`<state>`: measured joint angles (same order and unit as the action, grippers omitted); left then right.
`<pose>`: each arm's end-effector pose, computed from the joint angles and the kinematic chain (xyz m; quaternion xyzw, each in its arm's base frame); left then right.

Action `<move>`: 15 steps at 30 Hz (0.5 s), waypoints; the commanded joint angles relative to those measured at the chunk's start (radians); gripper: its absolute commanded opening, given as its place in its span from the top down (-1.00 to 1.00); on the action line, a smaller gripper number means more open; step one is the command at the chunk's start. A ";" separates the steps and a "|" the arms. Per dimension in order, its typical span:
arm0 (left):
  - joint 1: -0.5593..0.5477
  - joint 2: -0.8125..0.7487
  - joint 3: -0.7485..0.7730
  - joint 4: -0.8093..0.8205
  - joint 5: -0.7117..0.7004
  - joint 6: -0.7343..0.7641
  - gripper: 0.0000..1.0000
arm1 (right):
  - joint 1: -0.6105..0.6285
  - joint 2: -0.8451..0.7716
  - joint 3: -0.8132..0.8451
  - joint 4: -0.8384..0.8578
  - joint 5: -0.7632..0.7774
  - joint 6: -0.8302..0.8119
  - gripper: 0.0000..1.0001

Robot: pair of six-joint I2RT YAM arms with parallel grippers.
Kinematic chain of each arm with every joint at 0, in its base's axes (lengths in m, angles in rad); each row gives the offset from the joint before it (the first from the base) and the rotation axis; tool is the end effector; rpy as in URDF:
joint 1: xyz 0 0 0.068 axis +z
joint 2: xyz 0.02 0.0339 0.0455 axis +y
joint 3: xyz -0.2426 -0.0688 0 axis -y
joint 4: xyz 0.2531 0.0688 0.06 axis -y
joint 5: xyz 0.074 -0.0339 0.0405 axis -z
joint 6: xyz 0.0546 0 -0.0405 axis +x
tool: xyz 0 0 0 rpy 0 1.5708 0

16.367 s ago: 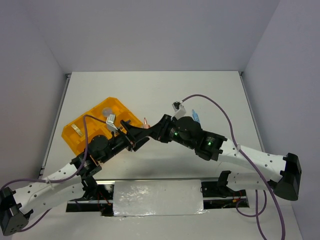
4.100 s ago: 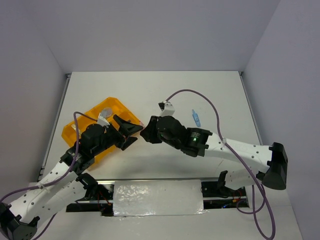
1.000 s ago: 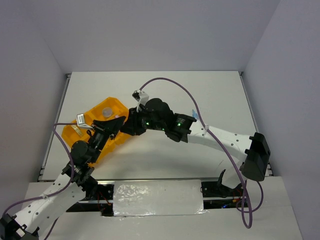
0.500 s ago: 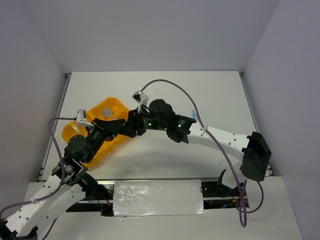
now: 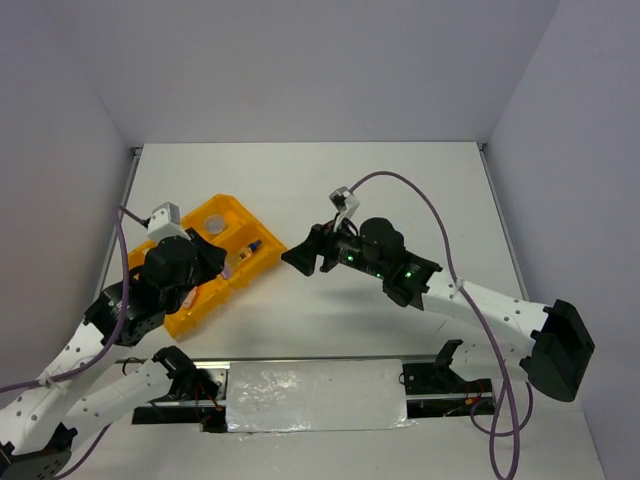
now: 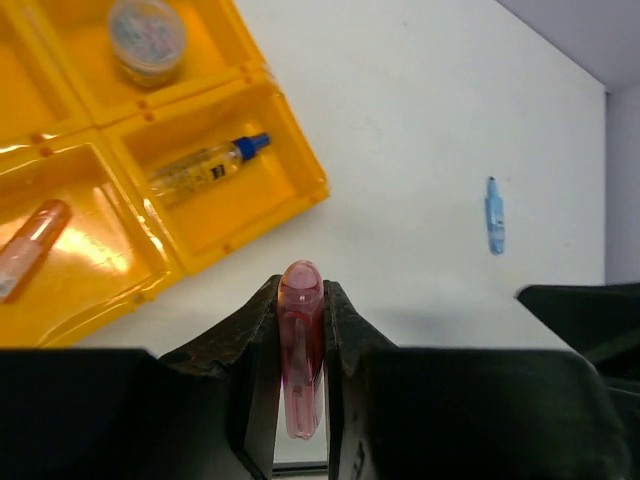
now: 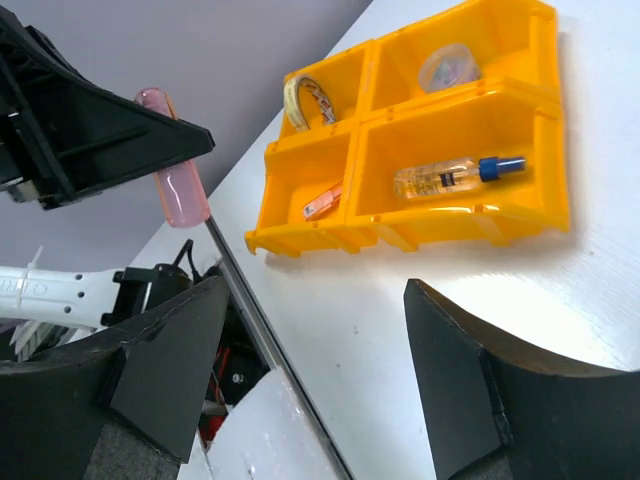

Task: Sort the stationery into containers
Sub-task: Close the pen cap on the pen, then place the pen in the storage box.

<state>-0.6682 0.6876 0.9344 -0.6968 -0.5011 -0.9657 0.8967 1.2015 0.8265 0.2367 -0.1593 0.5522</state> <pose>0.1521 -0.0866 0.3345 -0.2519 0.7920 -0.2317 0.5056 0.1909 0.2528 0.2852 -0.1803 0.7318 0.4787 0.4503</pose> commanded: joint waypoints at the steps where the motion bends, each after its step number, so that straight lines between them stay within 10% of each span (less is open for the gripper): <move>1: 0.007 -0.002 0.026 -0.075 -0.109 0.027 1.00 | -0.021 -0.085 -0.035 0.027 0.029 -0.017 -0.58; 7: 0.106 0.176 0.089 -0.404 -0.370 -0.127 1.00 | -0.022 -0.149 -0.004 -0.160 0.139 -0.047 -0.58; 15: 0.424 0.285 -0.077 -0.124 -0.157 0.067 1.00 | -0.024 -0.270 -0.104 -0.186 0.147 -0.044 -0.58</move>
<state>-0.2974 0.9558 0.8780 -0.9073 -0.7143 -0.9550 0.8776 0.9840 0.7498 0.0746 -0.0376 0.5259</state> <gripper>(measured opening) 0.297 0.790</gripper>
